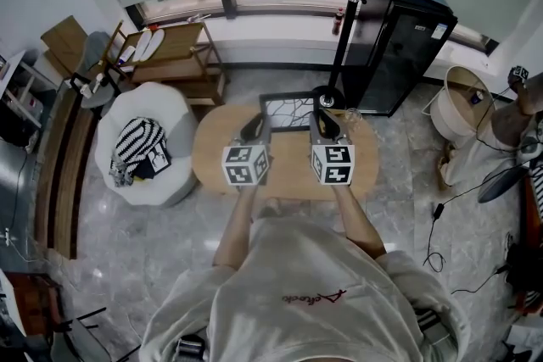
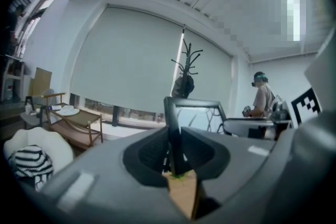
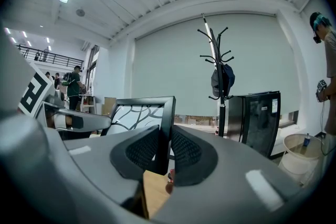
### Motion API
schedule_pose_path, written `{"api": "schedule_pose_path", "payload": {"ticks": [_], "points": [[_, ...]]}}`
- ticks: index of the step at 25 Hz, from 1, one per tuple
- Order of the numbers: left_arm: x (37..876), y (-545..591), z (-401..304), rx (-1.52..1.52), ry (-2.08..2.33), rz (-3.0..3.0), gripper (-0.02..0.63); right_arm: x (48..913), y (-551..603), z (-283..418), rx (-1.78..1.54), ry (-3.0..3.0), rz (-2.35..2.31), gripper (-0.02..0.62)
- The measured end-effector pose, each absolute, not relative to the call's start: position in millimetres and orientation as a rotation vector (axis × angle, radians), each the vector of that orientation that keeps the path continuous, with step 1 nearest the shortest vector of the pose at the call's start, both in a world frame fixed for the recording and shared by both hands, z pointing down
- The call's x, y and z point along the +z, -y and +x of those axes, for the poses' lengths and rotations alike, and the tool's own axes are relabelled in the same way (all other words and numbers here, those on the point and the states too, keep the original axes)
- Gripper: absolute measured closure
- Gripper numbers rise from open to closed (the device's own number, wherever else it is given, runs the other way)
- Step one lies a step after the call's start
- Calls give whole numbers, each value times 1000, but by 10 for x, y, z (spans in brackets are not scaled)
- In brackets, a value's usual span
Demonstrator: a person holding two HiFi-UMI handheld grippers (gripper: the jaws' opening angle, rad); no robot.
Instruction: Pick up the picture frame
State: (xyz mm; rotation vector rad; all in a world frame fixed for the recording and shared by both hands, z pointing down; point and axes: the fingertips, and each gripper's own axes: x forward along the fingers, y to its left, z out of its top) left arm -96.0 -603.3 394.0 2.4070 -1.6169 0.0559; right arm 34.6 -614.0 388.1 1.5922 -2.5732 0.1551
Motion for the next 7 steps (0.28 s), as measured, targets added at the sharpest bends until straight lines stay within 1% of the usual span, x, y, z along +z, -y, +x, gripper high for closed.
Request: {"api": "schedule_pose_path", "payload": {"ticks": [7], "points": [[3945, 5975, -993, 51, 1617, 2408, 532, 3897, 6081, 314, 155, 2574, 1597, 518]]}}
